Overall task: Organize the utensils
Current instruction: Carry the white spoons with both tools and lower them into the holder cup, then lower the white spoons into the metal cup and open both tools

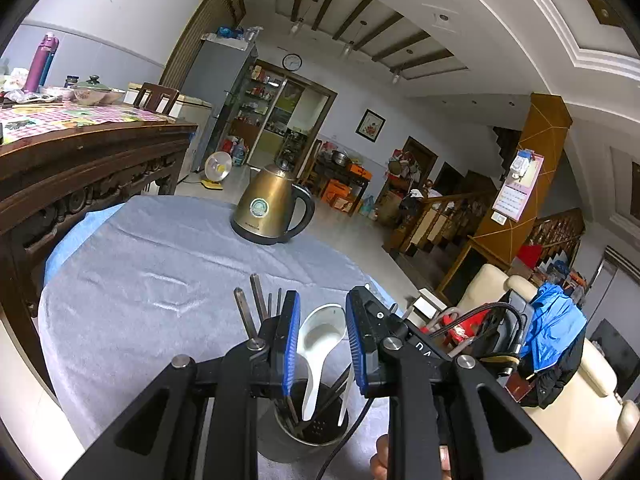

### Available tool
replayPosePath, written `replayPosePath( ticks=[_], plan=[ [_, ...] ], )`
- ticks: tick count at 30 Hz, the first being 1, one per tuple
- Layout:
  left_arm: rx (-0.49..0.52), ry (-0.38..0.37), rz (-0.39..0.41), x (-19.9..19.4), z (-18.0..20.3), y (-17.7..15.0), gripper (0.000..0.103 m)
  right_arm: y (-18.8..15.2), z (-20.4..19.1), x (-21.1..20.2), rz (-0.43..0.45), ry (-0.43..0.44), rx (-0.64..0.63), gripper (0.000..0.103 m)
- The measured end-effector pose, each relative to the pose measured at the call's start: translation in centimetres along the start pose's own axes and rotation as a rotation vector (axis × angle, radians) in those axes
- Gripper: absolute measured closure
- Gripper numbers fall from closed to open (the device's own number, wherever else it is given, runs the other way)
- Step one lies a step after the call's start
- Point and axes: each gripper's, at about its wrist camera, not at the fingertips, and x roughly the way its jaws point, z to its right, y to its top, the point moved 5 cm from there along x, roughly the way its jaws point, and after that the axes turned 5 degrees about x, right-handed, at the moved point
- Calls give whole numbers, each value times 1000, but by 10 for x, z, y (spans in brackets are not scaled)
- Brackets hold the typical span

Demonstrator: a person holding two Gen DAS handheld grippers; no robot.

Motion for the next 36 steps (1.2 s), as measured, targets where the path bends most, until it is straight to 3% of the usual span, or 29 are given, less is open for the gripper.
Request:
replayPosePath(
  ticks=[12,36],
  plan=[
    [45,51,-11,9,6,-20,79,-8,-1,-3,2,-19,-22,70],
    [43,51,-65,13,0,-32,79,-18,5,-19,-30,-39,-46,70]
  ],
)
